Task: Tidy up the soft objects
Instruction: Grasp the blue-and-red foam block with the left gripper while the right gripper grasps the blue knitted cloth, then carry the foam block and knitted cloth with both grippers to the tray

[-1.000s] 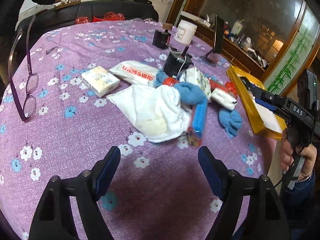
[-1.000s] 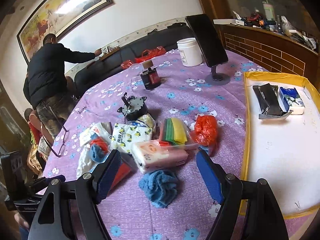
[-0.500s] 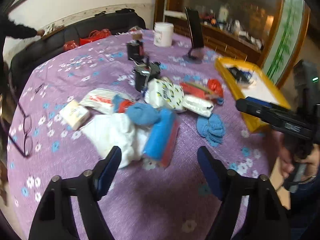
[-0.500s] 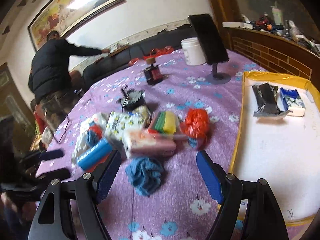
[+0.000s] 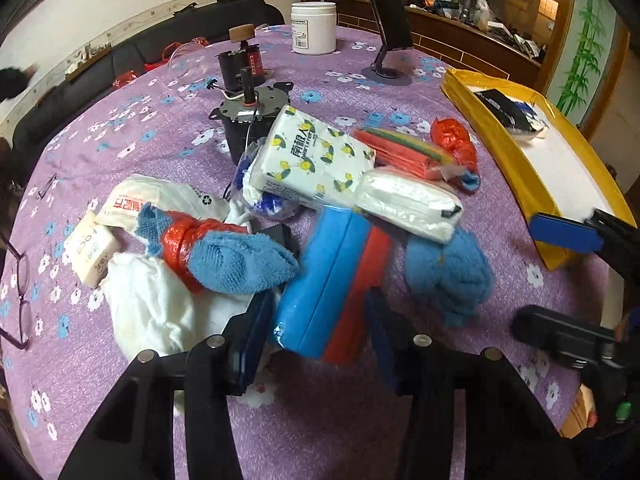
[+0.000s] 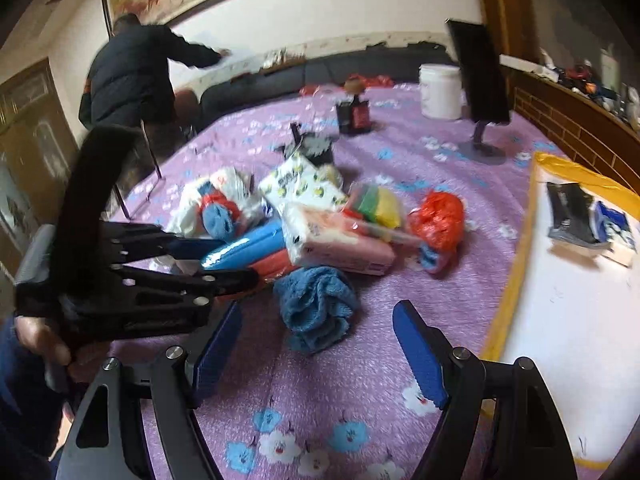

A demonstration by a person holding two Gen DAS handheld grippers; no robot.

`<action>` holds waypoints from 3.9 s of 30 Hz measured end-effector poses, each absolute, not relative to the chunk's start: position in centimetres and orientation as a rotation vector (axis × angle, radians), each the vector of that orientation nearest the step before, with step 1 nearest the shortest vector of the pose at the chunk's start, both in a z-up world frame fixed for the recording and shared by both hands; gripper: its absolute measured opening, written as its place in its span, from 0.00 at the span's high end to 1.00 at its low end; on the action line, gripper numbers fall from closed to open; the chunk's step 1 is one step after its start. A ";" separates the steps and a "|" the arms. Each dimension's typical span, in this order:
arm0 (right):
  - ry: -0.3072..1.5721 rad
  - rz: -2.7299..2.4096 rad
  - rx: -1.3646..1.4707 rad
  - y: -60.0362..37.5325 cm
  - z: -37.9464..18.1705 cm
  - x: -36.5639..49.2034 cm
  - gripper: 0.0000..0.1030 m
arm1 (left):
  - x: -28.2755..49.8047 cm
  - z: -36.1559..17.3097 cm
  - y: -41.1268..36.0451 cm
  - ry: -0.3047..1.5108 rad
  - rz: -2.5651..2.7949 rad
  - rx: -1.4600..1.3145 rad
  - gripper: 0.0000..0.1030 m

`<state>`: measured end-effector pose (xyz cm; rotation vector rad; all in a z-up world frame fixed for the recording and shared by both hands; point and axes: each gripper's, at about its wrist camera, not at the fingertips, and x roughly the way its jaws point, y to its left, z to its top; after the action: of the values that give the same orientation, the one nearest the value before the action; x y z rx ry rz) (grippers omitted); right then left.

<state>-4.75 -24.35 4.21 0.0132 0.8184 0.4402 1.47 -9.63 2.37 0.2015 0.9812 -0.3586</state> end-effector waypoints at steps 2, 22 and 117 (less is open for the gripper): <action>0.832 0.429 0.010 -24.2 3.6 -4.1 0.20 | 0.3 2.7 -9.9 0.971 -0.393 0.217 0.62; 0.839 0.409 0.103 -25.1 1.2 -3.0 0.68 | 0.3 1.3 -11.6 0.982 -0.371 0.251 0.53; 0.679 0.097 0.243 -41.3 9.9 -5.8 0.69 | -0.9 10.0 -22.7 0.773 -0.571 0.152 0.56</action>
<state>-5.83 -41.29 9.88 0.2432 0.6786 0.0973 -0.91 -22.74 10.04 0.1520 0.7734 -0.5709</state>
